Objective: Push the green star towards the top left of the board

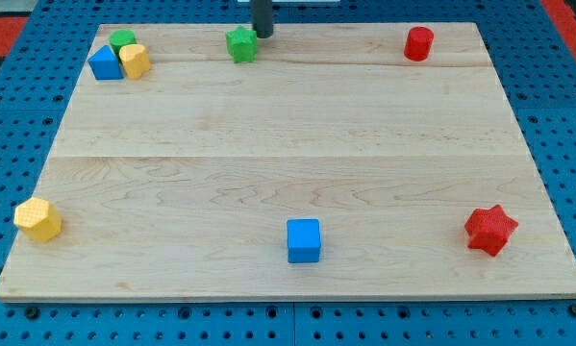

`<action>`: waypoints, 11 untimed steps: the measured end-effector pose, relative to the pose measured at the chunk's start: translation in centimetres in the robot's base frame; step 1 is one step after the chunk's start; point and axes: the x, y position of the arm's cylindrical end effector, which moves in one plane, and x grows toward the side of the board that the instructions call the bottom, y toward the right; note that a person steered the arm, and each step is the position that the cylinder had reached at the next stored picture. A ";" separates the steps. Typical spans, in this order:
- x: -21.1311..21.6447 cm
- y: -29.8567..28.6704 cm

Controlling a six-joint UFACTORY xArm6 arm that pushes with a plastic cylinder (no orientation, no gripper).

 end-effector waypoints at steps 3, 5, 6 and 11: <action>1.7 -6.6; 3.4 -1.9; 5.5 -4.2; 2.2 -12.0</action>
